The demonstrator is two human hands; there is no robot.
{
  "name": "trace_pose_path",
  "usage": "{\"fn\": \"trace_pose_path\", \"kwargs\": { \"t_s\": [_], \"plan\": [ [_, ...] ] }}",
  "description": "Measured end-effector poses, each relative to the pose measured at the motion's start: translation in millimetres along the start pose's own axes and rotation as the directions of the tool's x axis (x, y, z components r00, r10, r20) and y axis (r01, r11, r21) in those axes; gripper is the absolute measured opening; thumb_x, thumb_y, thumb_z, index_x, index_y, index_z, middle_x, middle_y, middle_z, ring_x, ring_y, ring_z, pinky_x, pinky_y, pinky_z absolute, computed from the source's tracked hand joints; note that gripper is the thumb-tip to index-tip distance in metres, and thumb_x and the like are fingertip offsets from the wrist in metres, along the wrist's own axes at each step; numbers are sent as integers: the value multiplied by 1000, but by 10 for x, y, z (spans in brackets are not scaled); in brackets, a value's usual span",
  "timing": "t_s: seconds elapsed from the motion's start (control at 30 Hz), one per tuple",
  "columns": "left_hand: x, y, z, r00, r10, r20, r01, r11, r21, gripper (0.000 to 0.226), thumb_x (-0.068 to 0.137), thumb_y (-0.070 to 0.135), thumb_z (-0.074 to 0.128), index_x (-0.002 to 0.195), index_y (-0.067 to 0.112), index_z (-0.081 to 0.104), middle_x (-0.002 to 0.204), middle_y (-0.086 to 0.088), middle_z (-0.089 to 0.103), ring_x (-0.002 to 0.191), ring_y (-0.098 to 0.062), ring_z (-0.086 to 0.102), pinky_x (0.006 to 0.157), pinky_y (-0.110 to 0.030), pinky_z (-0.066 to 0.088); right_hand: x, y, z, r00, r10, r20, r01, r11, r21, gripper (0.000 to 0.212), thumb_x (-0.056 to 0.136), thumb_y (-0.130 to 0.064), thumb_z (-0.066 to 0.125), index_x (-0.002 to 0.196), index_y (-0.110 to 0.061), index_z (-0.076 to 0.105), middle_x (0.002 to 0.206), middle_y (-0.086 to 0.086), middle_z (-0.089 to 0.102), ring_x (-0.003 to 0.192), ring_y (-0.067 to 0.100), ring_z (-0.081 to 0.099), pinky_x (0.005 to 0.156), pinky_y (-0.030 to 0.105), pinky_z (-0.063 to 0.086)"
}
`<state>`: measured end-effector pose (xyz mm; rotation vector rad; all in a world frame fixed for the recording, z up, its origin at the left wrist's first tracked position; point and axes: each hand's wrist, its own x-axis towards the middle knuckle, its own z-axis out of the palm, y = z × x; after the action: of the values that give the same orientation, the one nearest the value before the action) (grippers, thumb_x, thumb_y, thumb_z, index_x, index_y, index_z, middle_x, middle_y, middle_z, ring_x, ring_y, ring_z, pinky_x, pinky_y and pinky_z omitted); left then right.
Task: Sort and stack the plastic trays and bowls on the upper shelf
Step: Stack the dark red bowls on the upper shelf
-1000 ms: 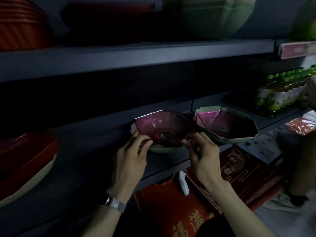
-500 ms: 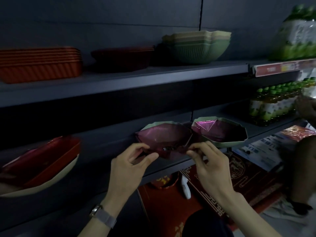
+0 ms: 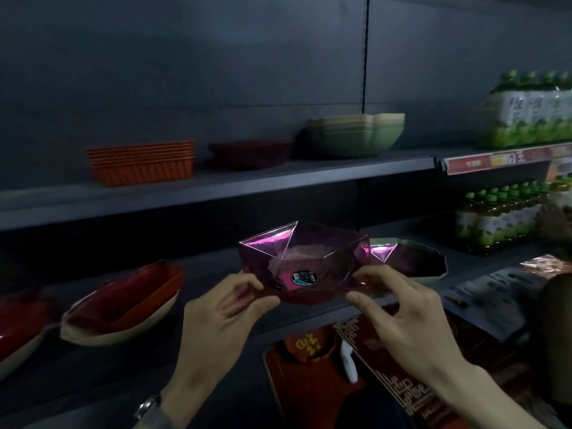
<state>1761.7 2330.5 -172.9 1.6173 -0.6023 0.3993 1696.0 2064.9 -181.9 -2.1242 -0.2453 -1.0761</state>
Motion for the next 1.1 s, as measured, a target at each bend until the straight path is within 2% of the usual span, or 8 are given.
{"fn": "trace_pose_path", "kwargs": {
  "t_s": [0.1, 0.23, 0.37, 0.53, 0.67, 0.77, 0.9, 1.1],
  "plan": [
    [21, 189, -120, 998, 68, 16, -69, 997, 17, 19, 76, 15, 86, 93, 15, 77, 96, 3, 79, 97, -9, 77, 90, -17, 57, 58, -171, -50, 996, -85, -18, 85, 996, -24, 24, 88, -42, 76, 107, -27, 74, 102, -25, 72, 99, -2, 70, 80, 13, 53],
    [93, 388, -261, 990, 135, 46, -137, 990, 39, 11, 78, 15, 83, 88, 17, 79, 98, 2, 80, 96, -13, 78, 86, -17, 58, 190, -332, -79, 992, -126, -33, 125, 992, -27, 25, 87, -41, 79, 106, -25, 75, 97, -20, 74, 93, 4, 73, 78, 30, 58],
    [223, 558, -393, 985, 167, 32, -168, 985, 25, 13, 75, 11, 85, 83, 21, 80, 107, 5, 80, 99, -15, 78, 86, -16, 58, 351, -449, -71, 986, -165, -39, 165, 986, 3, 26, 92, -51, 76, 103, -28, 73, 90, -14, 74, 83, 9, 73, 71, 35, 57],
    [445, 723, -617, 970, 243, 10, -243, 964, 109, 10, 75, 21, 85, 84, 22, 82, 109, 7, 78, 102, -18, 77, 89, -26, 60, 691, -619, -17, 977, -210, -50, 212, 975, 60, 28, 83, -47, 79, 99, -25, 75, 88, -17, 74, 88, 4, 74, 74, 22, 56],
    [655, 913, -820, 927, 374, -4, -363, 903, 231, 10, 75, 19, 84, 85, 21, 84, 98, 6, 78, 101, -4, 73, 86, -11, 53, 1046, -737, 102, 964, -266, -21, 267, 960, 90, 29, 82, -43, 82, 101, -22, 77, 94, -18, 76, 97, 0, 73, 86, 22, 58],
    [855, 1027, -1012, 909, 415, -27, -387, 868, 311, 10, 74, 24, 83, 83, 20, 83, 95, 9, 78, 100, 12, 68, 85, -5, 49, 1347, -829, 256, 964, -264, -27, 265, 959, 104, 28, 81, -45, 84, 101, -26, 76, 94, -17, 77, 98, -4, 72, 85, 23, 58],
    [1199, 1058, -1326, 898, 437, -49, -389, 841, 377, 9, 79, 15, 87, 84, 22, 82, 100, 4, 78, 96, -11, 74, 91, -27, 55, 1801, -998, 545, 955, -298, 1, 294, 942, 159, 21, 86, -30, 86, 101, -20, 75, 93, -16, 77, 89, -6, 71, 80, 15, 53],
    [1710, 1089, -1753, 891, 434, -131, -335, 826, 453, 9, 87, 19, 83, 84, 23, 76, 81, 8, 74, 76, -2, 64, 77, -23, 51, 2437, -1276, 1031, 957, -286, 48, 271, 942, 197, 14, 92, -21, 82, 100, -16, 72, 89, -11, 78, 89, -5, 74, 82, 19, 58]
  ]
}}
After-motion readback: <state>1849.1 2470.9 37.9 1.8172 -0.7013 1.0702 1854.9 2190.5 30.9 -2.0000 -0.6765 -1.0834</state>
